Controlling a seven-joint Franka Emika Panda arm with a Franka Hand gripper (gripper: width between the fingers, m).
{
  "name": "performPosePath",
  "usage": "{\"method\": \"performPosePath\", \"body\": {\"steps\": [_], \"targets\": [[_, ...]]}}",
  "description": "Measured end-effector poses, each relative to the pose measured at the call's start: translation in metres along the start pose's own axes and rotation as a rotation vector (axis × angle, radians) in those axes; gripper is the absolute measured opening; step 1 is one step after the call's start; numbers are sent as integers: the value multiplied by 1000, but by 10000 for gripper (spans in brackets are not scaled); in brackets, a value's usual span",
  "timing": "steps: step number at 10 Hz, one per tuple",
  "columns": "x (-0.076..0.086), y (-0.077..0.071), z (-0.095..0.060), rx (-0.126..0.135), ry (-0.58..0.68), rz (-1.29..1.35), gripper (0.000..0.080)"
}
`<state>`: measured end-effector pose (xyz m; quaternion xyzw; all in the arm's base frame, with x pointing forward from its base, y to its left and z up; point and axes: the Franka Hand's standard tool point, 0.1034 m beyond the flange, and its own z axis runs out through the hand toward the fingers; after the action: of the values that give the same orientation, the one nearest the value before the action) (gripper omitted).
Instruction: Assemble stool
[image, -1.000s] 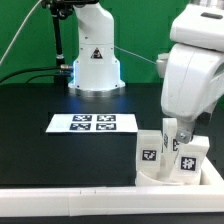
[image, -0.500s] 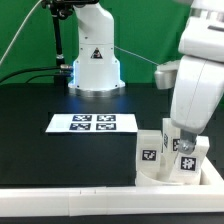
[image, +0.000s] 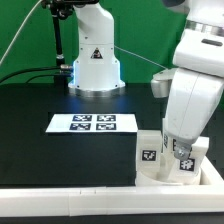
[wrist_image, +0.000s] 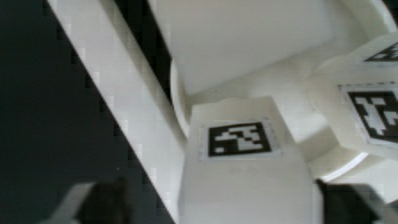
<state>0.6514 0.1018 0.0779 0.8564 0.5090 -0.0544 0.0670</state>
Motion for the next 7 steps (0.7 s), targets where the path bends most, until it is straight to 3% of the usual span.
{"method": "performPosePath", "body": {"steps": [1, 2, 7], "targets": [[-2, -2, 1, 7, -6, 30, 426], [-2, -2, 1, 9, -9, 31, 342], [-2, -1, 0, 9, -5, 379, 342]]}}
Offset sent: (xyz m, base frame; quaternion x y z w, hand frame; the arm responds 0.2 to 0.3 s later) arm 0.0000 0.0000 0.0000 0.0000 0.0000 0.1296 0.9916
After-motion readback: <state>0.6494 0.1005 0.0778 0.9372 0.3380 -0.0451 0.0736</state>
